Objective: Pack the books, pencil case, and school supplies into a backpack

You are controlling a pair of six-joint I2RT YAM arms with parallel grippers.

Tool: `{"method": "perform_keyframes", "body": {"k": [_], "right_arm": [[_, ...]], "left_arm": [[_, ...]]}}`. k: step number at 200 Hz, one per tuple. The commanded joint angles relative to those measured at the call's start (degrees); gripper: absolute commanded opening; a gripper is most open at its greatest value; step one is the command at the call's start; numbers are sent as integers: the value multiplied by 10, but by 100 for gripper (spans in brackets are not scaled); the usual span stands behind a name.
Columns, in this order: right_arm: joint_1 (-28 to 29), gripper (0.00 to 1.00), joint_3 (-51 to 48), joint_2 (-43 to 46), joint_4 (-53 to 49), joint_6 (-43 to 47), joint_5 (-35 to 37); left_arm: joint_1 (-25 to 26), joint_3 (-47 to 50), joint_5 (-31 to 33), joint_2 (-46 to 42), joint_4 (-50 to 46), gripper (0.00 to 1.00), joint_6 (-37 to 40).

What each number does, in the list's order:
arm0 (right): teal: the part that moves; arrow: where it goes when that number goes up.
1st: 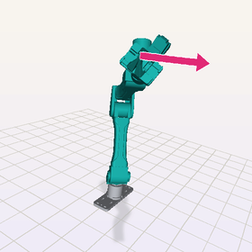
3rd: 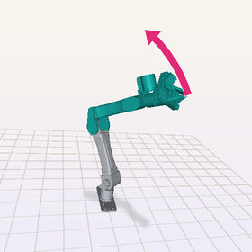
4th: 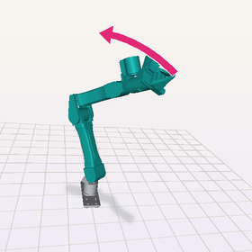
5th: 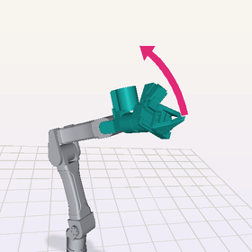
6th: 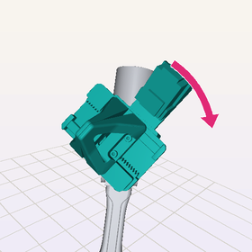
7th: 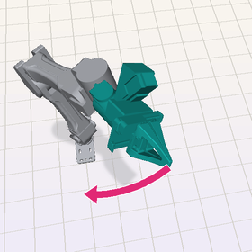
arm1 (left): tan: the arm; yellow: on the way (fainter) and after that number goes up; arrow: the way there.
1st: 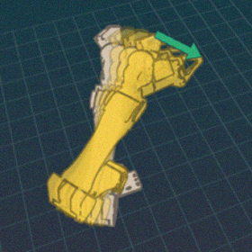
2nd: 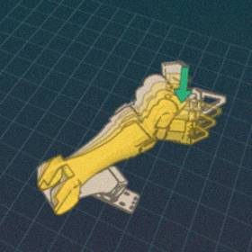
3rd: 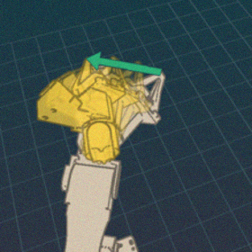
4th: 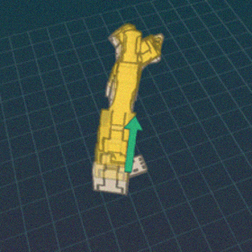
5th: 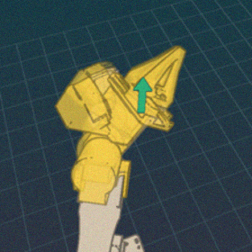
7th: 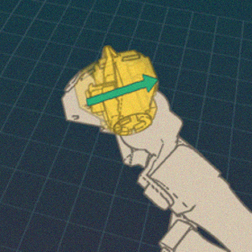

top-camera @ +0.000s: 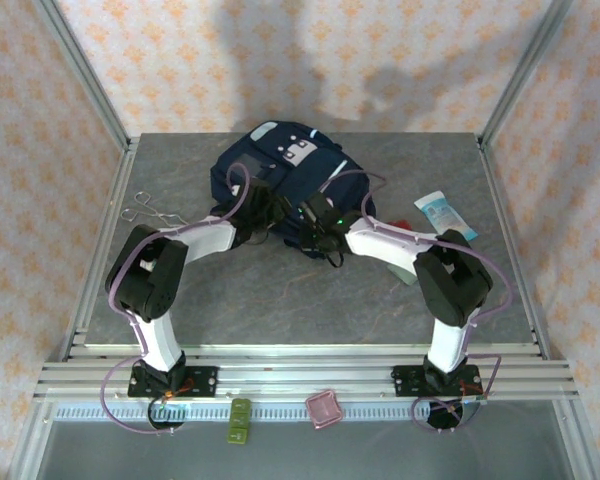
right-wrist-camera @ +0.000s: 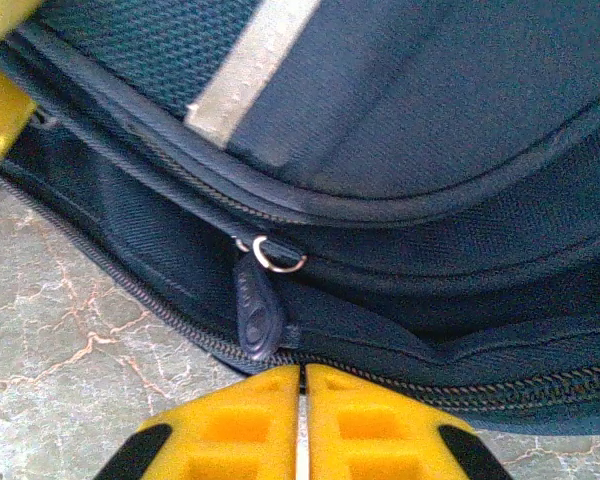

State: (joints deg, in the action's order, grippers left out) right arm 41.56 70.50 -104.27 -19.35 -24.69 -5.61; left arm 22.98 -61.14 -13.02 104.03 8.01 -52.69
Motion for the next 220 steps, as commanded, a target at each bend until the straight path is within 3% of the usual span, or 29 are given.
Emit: {"method": "perform_keyframes", "body": {"k": [1,11,36,83,115,131,144,171,220], "right_arm": [[-11,8,-24,-17,26,-16,7],[-13,7,-31,-22,34,-20,2],[-15,6,-37,-27,40,-22,-2],[-23,13,-48,37,59,-22,5],[-30,27,-49,73,68,-21,16],[-33,29,-50,86,78,-19,7],[-35,25,-38,82,73,-15,21],[-40,0,-38,60,83,-9,17],[-31,0,-117,38,138,-38,-14]], "left_arm": [[5,-27,0,11,1,42,-5],[5,-35,-6,18,-7,36,-5],[0,-46,-28,24,-7,0,-10],[-6,-36,-71,-18,14,0,-32],[-6,-25,-89,-55,26,0,-46],[-6,-23,-92,-71,31,0,-50],[-6,-24,-91,-81,31,0,-49],[-9,-20,-93,-87,46,0,-65],[-14,-10,-109,-92,89,0,-101]]}}
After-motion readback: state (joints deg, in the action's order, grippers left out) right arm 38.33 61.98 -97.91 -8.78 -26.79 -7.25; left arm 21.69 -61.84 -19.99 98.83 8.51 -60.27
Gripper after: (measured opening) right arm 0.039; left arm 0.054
